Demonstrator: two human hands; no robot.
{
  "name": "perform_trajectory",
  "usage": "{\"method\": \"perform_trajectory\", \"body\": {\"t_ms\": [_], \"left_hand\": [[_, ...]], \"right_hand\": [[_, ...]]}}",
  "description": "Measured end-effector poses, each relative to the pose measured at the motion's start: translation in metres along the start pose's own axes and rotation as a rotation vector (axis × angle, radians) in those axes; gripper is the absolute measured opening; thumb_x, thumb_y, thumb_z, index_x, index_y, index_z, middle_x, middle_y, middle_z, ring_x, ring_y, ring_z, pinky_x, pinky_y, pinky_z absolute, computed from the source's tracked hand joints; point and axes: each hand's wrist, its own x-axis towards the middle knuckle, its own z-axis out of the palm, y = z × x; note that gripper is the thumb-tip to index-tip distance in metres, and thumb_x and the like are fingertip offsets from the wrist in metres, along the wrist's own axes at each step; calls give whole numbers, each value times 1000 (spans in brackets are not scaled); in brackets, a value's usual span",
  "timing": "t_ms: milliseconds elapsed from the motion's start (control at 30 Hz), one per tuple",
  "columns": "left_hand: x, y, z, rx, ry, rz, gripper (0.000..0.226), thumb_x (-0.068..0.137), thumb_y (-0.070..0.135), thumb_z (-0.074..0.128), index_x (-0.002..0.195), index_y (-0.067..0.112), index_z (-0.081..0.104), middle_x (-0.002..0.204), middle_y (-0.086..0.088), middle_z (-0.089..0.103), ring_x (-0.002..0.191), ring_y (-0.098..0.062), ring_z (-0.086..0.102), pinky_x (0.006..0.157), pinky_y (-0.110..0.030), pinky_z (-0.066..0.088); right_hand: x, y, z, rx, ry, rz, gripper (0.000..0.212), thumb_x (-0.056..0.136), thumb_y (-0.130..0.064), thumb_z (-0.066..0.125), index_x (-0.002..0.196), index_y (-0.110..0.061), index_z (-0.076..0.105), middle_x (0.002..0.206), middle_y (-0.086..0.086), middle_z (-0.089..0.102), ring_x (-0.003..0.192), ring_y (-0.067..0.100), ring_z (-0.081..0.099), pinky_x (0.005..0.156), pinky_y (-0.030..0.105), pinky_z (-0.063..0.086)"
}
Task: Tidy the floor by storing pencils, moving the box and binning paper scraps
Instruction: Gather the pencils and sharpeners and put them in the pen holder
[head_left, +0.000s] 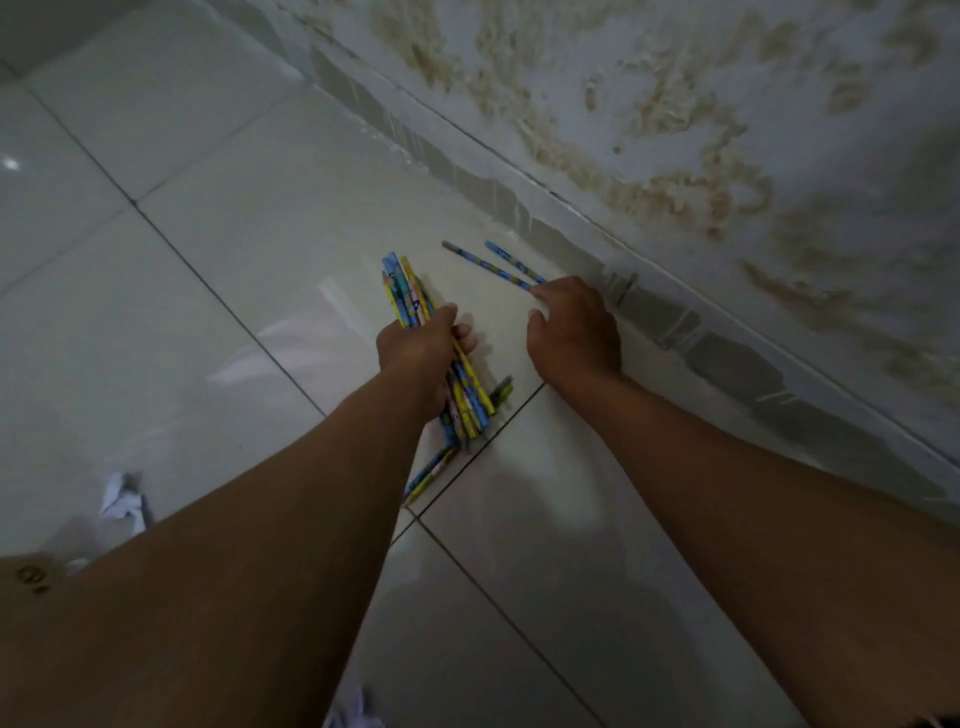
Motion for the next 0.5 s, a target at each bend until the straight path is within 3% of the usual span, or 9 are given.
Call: {"method": "perform_trajectory", "body": {"t_ms": [200, 367, 500], "left_hand": [[12, -3, -11, 140, 82, 86, 26, 76, 23, 83, 80, 7, 65, 54, -4, 59, 35, -9, 53, 40, -17, 46], [12, -4, -6, 197, 50, 73, 38, 58, 32, 94, 65, 13, 62, 35, 4, 50, 29, -10, 45, 37, -18, 45], [9, -4, 3, 204, 28, 84, 41, 55, 32, 95, 59, 14, 59, 36, 1, 49, 31, -14, 43, 42, -19, 43]], "right_hand": [[7, 1, 14, -202, -1, 16, 35, 95, -13, 50, 129, -21, 56, 129, 4, 49, 117, 28, 46, 97, 42, 35], [12, 5, 8, -197, 54, 67, 22, 93, -14, 52, 112, -21, 62, 116, 7, 58, 112, 30, 52, 94, 42, 38], [7, 4, 7, -177, -2, 174, 22, 93, -16, 48, 109, -20, 63, 116, 7, 60, 113, 29, 51, 93, 40, 37]]}}
